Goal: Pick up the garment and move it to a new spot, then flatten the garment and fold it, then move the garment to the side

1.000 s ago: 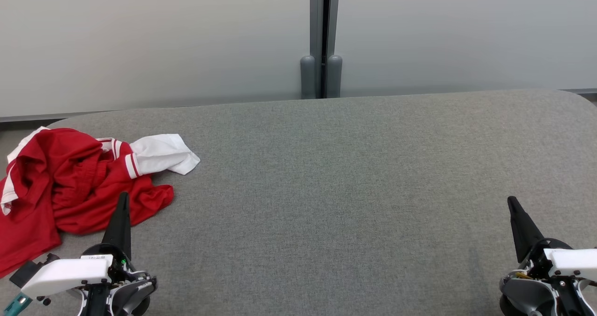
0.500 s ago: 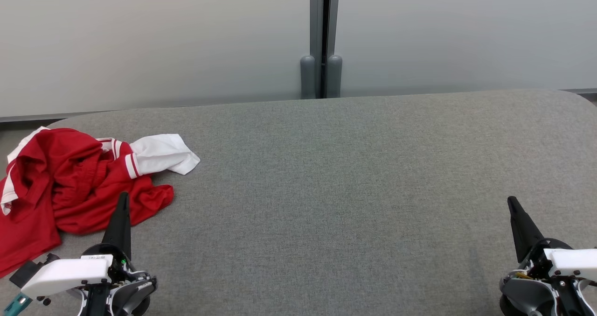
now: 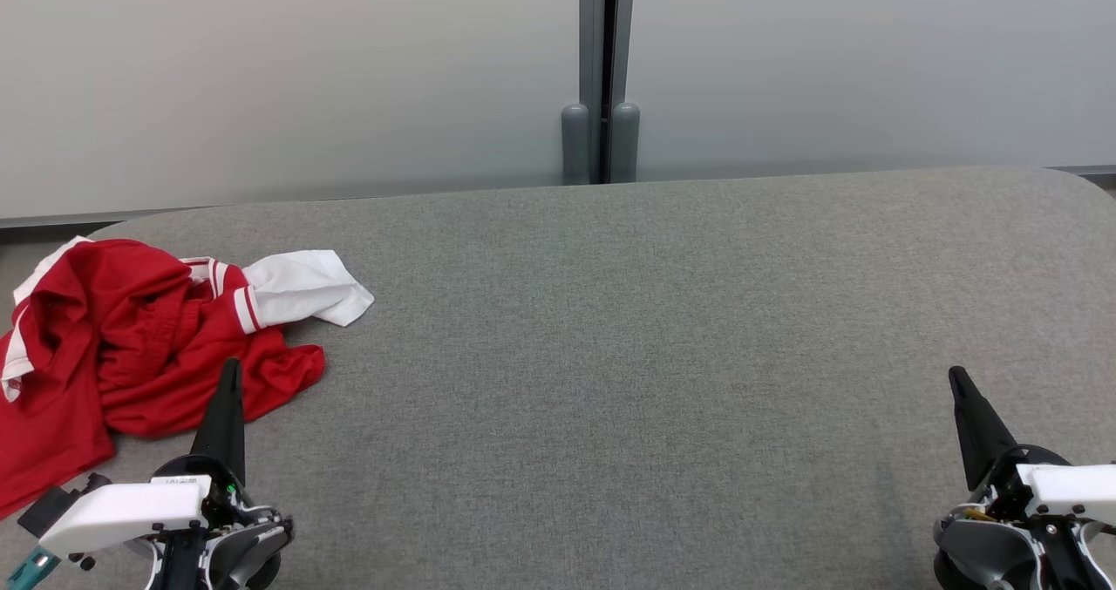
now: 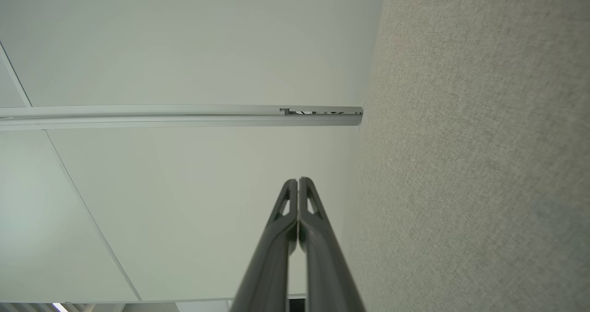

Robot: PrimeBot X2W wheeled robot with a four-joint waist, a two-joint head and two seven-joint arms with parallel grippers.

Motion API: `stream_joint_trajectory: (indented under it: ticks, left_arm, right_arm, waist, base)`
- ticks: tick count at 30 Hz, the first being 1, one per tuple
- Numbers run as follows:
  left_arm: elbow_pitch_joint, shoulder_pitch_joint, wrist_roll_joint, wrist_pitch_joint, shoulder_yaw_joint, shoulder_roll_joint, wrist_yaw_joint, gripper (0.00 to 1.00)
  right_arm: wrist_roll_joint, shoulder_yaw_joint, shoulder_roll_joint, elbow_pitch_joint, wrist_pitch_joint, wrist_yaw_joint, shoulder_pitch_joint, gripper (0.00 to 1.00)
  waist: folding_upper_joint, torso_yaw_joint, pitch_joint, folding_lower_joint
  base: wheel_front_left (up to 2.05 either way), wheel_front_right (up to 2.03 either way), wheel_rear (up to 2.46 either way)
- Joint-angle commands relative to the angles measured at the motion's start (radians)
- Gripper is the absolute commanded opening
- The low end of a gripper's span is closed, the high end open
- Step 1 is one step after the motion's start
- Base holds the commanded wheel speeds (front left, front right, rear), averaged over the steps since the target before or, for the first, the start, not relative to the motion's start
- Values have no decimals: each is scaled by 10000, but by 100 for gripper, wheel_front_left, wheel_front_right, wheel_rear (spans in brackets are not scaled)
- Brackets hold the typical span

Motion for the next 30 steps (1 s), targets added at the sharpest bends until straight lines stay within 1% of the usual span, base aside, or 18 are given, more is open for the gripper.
stream_joint_trajectory:
  ticks: [1,28,29,30]
  left_arm:
    - [-27,-142,-15,29,39,57,-29,0]
    - [-27,-143,-15,28,39,57,-29,0]
    - [-27,-143,-15,28,39,57,-29,100]
    - [44,23,0,-2,-4,-12,0,100]
  right_arm:
    - [26,-12,-93,-27,30,4,-46,0]
    - [25,-12,-93,-27,30,4,-46,0]
    - [25,-12,-93,-27,30,4,-46,100]
    - [-2,-2,17,38,0,0,19,100]
  waist:
    - [0,0,0,0]
    - [0,0,0,0]
    - [0,0,0,0]
    - [0,0,0,0]
  base:
    - [0,0,0]
    - [0,0,0]
    - [0,0,0]
    - [0,0,0]
